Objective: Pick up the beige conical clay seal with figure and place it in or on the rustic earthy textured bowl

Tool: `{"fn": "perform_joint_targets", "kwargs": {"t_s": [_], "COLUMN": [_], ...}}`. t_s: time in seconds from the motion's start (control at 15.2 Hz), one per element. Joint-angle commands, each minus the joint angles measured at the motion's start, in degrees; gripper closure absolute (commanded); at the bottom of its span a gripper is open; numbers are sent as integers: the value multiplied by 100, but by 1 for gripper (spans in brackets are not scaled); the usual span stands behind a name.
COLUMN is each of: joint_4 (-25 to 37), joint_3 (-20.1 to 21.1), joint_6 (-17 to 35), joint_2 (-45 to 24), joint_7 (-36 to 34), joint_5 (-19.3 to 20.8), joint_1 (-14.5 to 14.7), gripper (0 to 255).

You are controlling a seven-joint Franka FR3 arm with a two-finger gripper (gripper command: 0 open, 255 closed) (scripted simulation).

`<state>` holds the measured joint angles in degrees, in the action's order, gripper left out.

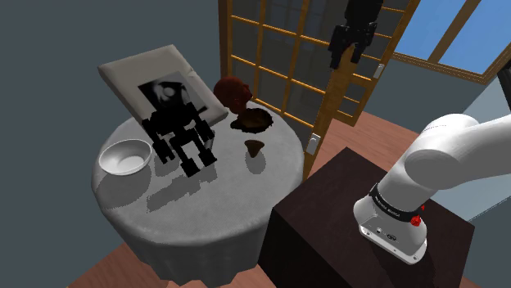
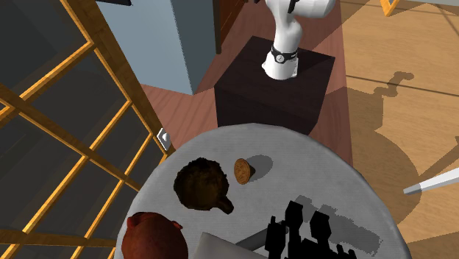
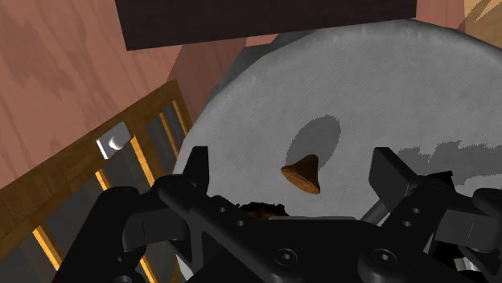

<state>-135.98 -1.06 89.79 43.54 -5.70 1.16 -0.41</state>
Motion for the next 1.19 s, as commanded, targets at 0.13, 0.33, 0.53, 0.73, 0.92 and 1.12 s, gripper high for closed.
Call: {"fn": "perform_joint_targets", "kwargs": {"t_s": [0.13, 0.33, 0.53, 0.73, 0.92, 1.12], "joint_4": [-216, -482, -678, -798, -843, -811], "joint_3": [11, 28, 50, 74, 105, 142], "joint_6": [425, 1070, 1721, 2369, 3004, 3614], "joint_2": [-189, -537, -961, -1458, -2017, -2629], "joint_7": [82, 200, 309, 409, 497, 569], "joint_5": [25, 62, 103, 149, 203, 273], "joint_1": [48, 117, 182, 242, 294, 337], "gripper": [0, 0, 0, 0, 0, 0]}}
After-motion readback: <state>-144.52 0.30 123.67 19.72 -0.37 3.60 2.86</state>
